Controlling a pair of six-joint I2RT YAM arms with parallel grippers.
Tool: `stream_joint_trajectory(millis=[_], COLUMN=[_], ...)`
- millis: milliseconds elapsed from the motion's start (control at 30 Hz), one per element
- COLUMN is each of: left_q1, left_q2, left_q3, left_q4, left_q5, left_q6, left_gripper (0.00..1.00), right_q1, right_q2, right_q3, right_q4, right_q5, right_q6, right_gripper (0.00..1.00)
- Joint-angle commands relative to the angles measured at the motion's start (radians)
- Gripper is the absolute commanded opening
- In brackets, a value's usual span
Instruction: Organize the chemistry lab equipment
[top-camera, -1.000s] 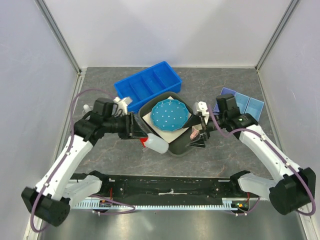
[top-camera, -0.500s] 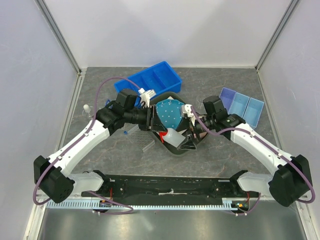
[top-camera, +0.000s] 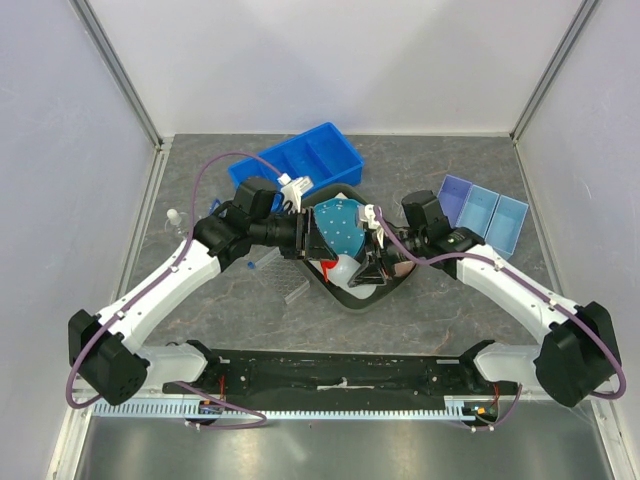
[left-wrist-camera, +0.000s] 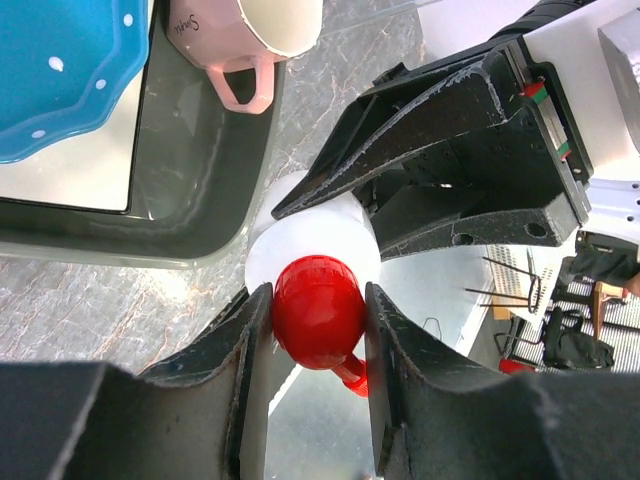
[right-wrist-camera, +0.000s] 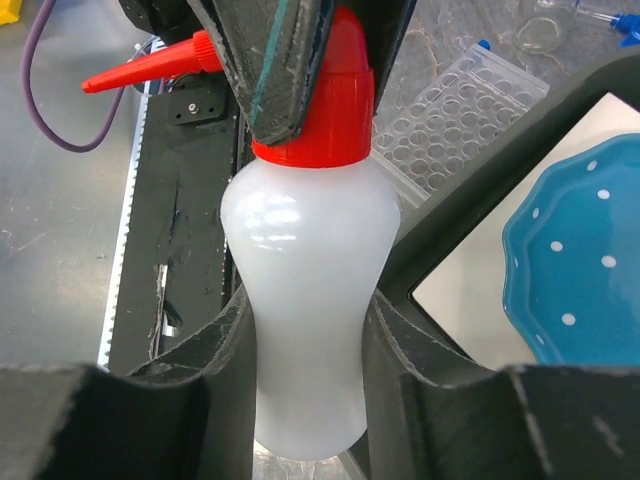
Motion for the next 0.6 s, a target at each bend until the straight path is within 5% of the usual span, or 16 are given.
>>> stream_joint_trajectory(millis=[0,233,400,567], left_q1=[0.0,0.025,0.054,0.054], left_q2=[-0.041,-0.169,-0.295,-0.473], left_q3=[0.012,0.019,0.072,-0.037], left_q4=[0.054,0.013,-0.11,-0.119], left_q5=[-0.055,-0.23,-0.558,-0.808], left_q6=[0.0,0.086,0.254,0.395], left_gripper=[0.33,0.83,0.96,1.0], right_q1=[0.006,0.006,0.002,-0.012], right_q2=[0.01,0.028,0.112,0.25], right_q3=[0.016,0.046,0.194,0.42], right_q4=[0.027,0.015,-0.1,-0.191], right_q5=[-0.027,0.027,0.177,0.316], right_q6=[0.017,0.025,-0.013,-0.007], right_gripper=[0.36,0.36,0.36,0.37])
